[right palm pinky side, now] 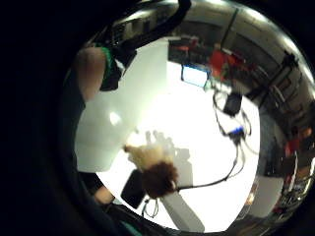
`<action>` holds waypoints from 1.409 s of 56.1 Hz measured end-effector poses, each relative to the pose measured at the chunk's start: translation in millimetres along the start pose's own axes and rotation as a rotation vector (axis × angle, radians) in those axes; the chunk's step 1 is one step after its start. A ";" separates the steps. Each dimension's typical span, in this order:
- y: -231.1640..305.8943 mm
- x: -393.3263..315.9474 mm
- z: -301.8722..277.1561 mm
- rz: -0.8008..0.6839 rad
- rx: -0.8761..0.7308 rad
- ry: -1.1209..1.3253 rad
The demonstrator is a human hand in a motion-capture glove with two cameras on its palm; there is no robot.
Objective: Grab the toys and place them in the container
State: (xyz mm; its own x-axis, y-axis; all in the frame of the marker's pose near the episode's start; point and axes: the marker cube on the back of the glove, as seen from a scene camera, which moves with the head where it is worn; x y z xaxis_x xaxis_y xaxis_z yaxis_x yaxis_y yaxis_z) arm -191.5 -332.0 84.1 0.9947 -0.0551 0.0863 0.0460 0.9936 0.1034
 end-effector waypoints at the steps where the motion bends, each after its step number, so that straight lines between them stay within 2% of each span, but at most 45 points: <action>1: 4.6 5.0 9.1 0.022 -0.022 0.020; 7: 30.7 23.5 65.5 0.114 -0.173 0.157; 11: 40.6 31.2 92.4 0.128 -0.218 0.244; 14: 42.3 38.3 104.7 0.117 -0.191 0.286; 20: 38.4 51.0 104.8 0.099 -0.022 0.315; 27: 37.7 62.4 81.2 0.023 0.065 0.333; 34: 32.1 49.5 24.0 0.001 0.143 0.257; 44: -4.4 -29.1 -93.2 -0.118 0.300 0.178; 51: -43.3 -85.4 -141.3 -0.209 0.341 0.131; 61: -108.7 -158.5 -150.9 -0.359 0.274 0.034; 67: -148.2 -180.9 -142.4 -0.203 0.266 0.011; 79: -182.8 -204.2 -126.2 -0.182 0.205 0.045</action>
State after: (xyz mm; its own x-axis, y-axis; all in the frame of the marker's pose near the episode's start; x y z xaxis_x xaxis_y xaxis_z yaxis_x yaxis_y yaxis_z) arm -391.5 -489.9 -77.5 0.9750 -0.2220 0.0045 0.2096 0.9268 0.3117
